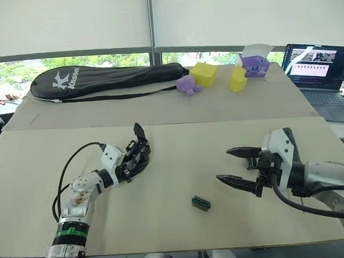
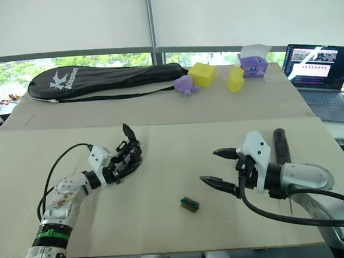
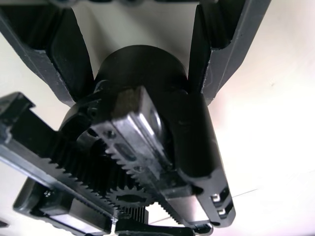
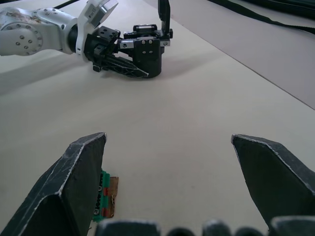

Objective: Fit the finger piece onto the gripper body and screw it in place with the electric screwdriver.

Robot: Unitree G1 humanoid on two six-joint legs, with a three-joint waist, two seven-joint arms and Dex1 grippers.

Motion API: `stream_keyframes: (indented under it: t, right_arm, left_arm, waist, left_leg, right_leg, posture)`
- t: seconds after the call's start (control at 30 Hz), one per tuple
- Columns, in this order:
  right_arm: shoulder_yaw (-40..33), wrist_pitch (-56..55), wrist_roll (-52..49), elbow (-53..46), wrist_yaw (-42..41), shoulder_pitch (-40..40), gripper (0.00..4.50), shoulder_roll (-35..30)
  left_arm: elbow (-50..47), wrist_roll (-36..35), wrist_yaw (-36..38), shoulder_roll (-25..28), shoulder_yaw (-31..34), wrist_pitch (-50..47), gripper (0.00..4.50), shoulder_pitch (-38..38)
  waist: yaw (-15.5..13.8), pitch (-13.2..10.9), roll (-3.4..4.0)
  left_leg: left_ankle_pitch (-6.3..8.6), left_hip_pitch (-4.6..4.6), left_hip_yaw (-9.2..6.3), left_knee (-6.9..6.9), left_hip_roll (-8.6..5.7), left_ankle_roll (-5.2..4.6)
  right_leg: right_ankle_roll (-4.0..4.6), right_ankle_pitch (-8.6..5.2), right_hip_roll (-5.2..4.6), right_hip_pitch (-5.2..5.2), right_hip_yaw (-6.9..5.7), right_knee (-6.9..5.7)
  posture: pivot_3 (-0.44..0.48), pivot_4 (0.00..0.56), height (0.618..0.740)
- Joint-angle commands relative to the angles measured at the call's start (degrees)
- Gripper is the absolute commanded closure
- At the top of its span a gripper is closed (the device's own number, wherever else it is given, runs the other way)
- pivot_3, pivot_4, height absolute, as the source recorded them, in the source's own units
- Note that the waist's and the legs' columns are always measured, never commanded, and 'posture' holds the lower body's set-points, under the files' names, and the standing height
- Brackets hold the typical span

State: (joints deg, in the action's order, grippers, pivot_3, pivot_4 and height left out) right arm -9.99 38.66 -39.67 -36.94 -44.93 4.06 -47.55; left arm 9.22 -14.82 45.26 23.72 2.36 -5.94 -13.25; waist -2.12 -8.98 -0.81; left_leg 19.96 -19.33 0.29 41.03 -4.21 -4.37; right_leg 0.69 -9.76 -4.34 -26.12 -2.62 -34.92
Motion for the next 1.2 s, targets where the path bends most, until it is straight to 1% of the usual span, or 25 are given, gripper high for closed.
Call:
stream_keyframes:
  t: [0.03,0.1,0.2,0.3,0.4,0.43,0.47,0.5,0.53,0.63,0.73,0.8,0.87,0.97,1.07,1.2]
  right_arm:
    - [-0.3,0.7,-3.4,-4.0,-0.8,0.7,0.00,-0.3]
    - [-0.1,1.5,-4.9,-5.0,-1.6,0.5,0.00,-0.9]
    - [0.1,1.8,-5.6,-5.6,-1.4,0.9,0.00,-1.0]
    - [1.0,0.7,-3.7,-4.9,-0.6,1.5,0.00,-0.6]
    - [1.6,0.3,-2.9,-4.3,-1.0,1.5,0.00,-0.7]
    - [1.7,0.1,-2.6,-4.0,-1.4,1.5,0.00,-0.8]
    - [1.8,-0.1,-2.3,-3.8,-1.6,1.6,0.00,-0.9]
    - [1.9,-0.3,-2.1,-3.5,-1.9,1.6,0.00,-1.1]
    - [1.8,-0.4,-1.9,-3.2,-2.1,1.7,0.00,-1.1]
    - [1.9,-0.4,-1.6,-2.6,-2.4,2.4,0.00,-0.9]
    - [2.2,-0.7,-1.1,-2.1,-2.9,2.7,0.00,-0.8]
    - [2.4,-0.8,-0.9,-1.9,-3.0,2.9,0.00,-0.7]
    - [2.5,-0.8,-0.7,-1.8,-3.0,3.2,0.00,-0.6]
    - [2.5,-0.8,-0.7,-2.1,-2.6,3.1,0.00,-0.5]
    - [2.0,-0.6,-0.8,-3.1,-2.0,2.0,0.00,-0.4]
    - [1.2,-0.6,-0.6,-3.8,-1.6,0.8,0.00,-0.4]
  left_arm:
    - [-13.3,-0.8,-9.6,-5.7,-0.9,-5.6,2.23,3.9]
    - [-18.6,0.9,-16.1,-9.4,-1.5,-8.9,2.23,5.5]
    - [-23.1,4.5,-24.3,-13.4,-3.0,-13.7,2.23,6.6]
    - [-23.2,7.8,-27.0,-14.5,-5.0,-12.9,2.23,8.3]
    - [-21.4,9.3,-27.0,-14.0,-6.4,-10.9,2.23,9.2]
    - [-20.7,8.6,-25.9,-13.8,-6.4,-10.5,1.16,9.5]
    - [-20.2,8.1,-24.9,-13.3,-6.4,-10.0,0.78,9.7]
    - [-19.9,7.5,-23.5,-12.7,-6.5,-9.5,0.27,9.9]
    - [-19.5,6.1,-20.7,-11.3,-6.2,-9.2,0.04,10.2]
    - [-16.5,3.5,-12.9,-6.2,-4.9,-7.3,0.04,9.8]
    - [-10.5,1.6,-3.7,-0.4,-4.5,-3.8,0.04,7.0]
    - [-6.7,1.1,0.2,1.6,-4.5,-0.8,0.04,4.7]
    - [-3.9,0.6,3.2,2.6,-4.7,1.2,0.04,2.7]
    - [-2.0,-0.6,7.2,3.1,-5.5,0.7,0.04,0.3]
    - [1.9,0.8,8.7,3.3,-5.8,3.5,0.04,-1.9]
    - [5.9,0.5,9.1,2.3,-4.9,4.4,0.04,-5.2]
  waist:
    - [-0.1,0.0,0.00]
    - [-0.5,0.0,-0.04]
    - [-0.5,0.0,-0.07]
    - [-0.2,0.0,-0.08]
    - [-0.2,0.0,-0.07]
    - [-0.2,0.0,-0.08]
    - [-0.2,0.0,-0.07]
    - [-0.2,0.0,-0.07]
    - [-0.2,0.0,-0.07]
    - [-0.1,0.0,-0.05]
    - [0.0,0.0,-0.02]
    - [0.0,0.0,0.00]
    - [0.0,0.0,0.00]
    - [0.0,0.0,0.00]
    - [-0.2,0.0,0.00]
    - [-0.2,0.0,0.00]
  left_leg:
    - [0.00,-0.02,0.00,-0.01,0.00,-0.01]
    - [0.01,-0.09,-0.03,0.03,0.00,-0.02]
    - [0.01,-0.19,-0.05,0.16,0.00,-0.03]
    - [0.03,-0.20,-0.05,0.21,0.00,-0.06]
    - [0.03,-0.08,-0.04,0.05,0.01,-0.06]
    - [0.03,-0.07,-0.05,0.00,0.01,-0.05]
    - [0.03,-0.06,-0.05,0.00,0.01,-0.05]
    - [0.03,-0.07,-0.04,0.00,0.01,-0.06]
    - [0.03,-0.07,-0.04,0.02,0.01,-0.06]
    - [0.03,-0.05,-0.02,0.03,0.01,-0.06]
    - [0.03,0.01,-0.02,-0.02,0.01,-0.05]
    - [0.02,0.02,-0.03,-0.02,0.02,-0.05]
    - [0.02,0.01,-0.03,-0.01,0.02,-0.05]
    - [0.03,0.00,-0.02,0.01,0.01,-0.05]
    - [0.02,-0.01,-0.03,0.03,0.01,-0.05]
    - [0.02,-0.01,-0.03,0.05,0.01,-0.05]
  right_leg:
    - [0.00,0.00,0.00,-0.02,0.00,0.03]
    - [0.00,0.00,0.00,-0.01,-0.04,0.08]
    - [-0.01,0.01,0.00,0.00,-0.04,0.08]
    - [-0.01,0.01,0.00,0.00,-0.02,-0.02]
    - [-0.01,0.01,0.01,-0.01,0.00,-0.06]
    - [-0.01,0.01,0.01,-0.02,-0.01,-0.04]
    - [-0.01,0.01,0.01,-0.02,-0.01,-0.05]
    - [-0.01,0.01,0.01,-0.03,-0.01,-0.04]
    - [-0.01,0.01,0.01,-0.02,-0.01,-0.03]
    - [0.00,0.01,0.01,-0.02,-0.01,-0.03]
    - [0.01,0.00,0.01,-0.02,-0.02,-0.06]
    - [0.01,0.00,0.02,-0.02,-0.04,-0.06]
    - [0.01,0.00,0.02,-0.01,-0.04,-0.05]
    - [0.01,0.00,0.01,0.00,-0.04,-0.04]
    - [0.01,0.00,0.01,0.01,-0.05,-0.03]
    - [0.01,0.00,0.00,0.03,-0.05,-0.03]
  posture:
    - [0.000,0.150,0.740]
    - [0.000,0.150,0.740]
    - [0.000,0.150,0.740]
    - [0.000,0.150,0.740]
    - [0.000,0.150,0.740]
    - [0.000,0.150,0.740]
    - [0.000,0.150,0.740]
    - [0.000,0.150,0.740]
    - [0.000,0.150,0.740]
    - [0.000,0.150,0.740]
    - [0.000,0.150,0.740]
    - [0.000,0.150,0.740]
    - [0.000,0.150,0.740]
    - [0.000,0.150,0.740]
    - [0.000,0.150,0.740]
    - [0.000,0.150,0.740]
